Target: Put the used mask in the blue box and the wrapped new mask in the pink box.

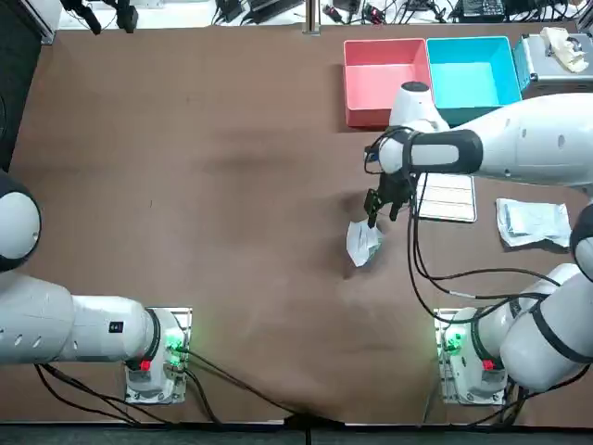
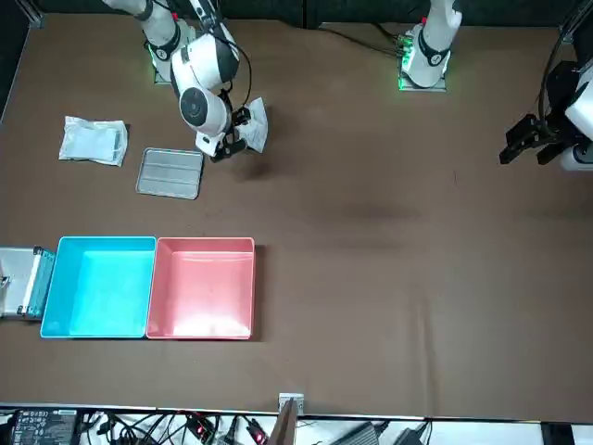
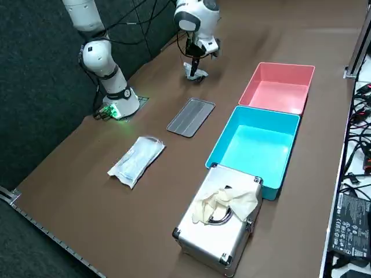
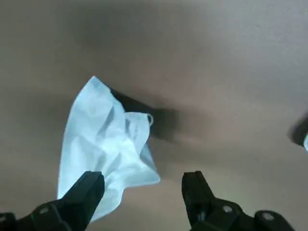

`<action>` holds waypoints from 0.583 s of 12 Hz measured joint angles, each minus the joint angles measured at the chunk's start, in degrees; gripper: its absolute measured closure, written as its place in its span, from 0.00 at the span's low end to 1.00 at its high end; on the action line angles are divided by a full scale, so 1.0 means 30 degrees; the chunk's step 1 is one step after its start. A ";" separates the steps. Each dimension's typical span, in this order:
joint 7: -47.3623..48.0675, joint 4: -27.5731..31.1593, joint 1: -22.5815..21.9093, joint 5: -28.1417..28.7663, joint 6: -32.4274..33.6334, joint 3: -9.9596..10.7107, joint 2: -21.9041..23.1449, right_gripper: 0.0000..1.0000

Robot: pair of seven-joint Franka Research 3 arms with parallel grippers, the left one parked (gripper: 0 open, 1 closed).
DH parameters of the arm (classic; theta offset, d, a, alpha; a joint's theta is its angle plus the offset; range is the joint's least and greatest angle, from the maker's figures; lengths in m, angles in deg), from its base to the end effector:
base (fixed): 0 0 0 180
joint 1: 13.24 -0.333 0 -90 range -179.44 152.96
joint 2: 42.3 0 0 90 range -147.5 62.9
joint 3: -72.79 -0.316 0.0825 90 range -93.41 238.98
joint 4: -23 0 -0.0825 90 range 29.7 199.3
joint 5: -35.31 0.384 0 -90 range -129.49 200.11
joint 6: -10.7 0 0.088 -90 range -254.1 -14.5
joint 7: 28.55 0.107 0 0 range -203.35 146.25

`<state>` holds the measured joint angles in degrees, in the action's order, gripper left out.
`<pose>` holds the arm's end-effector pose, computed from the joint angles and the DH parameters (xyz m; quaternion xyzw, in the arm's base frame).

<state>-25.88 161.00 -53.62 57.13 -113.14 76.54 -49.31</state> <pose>0.3558 0.2824 0.2394 -0.9625 -0.1549 0.2134 0.0632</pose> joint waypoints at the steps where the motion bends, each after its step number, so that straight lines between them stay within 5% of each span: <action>1: 0.0000 0.0064 -0.0086 0.0002 -0.0362 0.0002 -0.0344 0.00; 7: 0.0001 0.0252 -0.0623 0.0022 -0.1283 0.0002 -0.1614 0.07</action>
<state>-25.88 161.76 -55.49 57.19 -116.99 76.55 -54.16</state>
